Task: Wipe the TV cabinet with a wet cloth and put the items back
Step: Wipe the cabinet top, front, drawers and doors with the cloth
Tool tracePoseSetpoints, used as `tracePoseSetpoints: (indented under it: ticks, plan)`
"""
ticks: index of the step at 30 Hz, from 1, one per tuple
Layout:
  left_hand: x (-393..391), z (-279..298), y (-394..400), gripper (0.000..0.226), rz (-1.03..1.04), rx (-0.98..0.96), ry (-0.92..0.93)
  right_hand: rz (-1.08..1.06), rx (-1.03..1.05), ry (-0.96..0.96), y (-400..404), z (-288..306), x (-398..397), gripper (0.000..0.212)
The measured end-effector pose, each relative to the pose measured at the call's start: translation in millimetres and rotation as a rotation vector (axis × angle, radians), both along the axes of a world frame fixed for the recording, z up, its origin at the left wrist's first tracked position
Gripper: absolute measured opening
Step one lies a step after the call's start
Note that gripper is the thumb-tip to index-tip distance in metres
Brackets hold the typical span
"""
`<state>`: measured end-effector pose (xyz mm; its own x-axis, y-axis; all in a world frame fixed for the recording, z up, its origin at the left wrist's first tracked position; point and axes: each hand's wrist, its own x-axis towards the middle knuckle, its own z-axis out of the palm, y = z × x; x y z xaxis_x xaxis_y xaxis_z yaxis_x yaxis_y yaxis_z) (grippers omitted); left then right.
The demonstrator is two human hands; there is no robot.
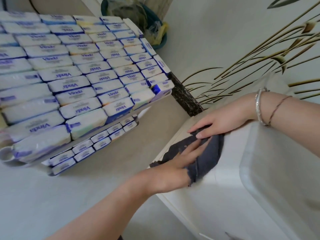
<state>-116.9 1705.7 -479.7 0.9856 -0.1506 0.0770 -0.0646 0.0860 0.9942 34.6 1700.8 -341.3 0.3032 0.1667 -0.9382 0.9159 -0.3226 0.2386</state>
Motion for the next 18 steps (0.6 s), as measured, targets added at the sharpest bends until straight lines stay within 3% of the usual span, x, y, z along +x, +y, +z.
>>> tracePoseSetpoints:
  ticks: [3,6,9,11,15,18]
  plan:
    - [7,-2,0,0.074,0.025,-0.026,0.004,0.021,0.021,-0.023,-2,-1,2,0.047]
    - [23,-13,-1,0.055,0.072,0.043,0.121,0.042,0.021,-0.067,2,-4,3,0.046]
    - [5,-37,-3,0.048,0.170,0.128,0.056,0.014,0.055,-0.069,7,-5,6,0.044]
    - [-8,-58,-1,0.048,0.137,0.110,0.051,-0.005,0.081,-0.076,5,-3,7,0.045]
    - [-6,-42,1,0.053,0.143,0.127,0.288,-0.024,0.071,-0.102,-4,1,4,0.045]
    - [-7,-9,2,0.062,0.075,0.087,0.397,-0.012,0.292,-0.127,-4,3,4,0.042]
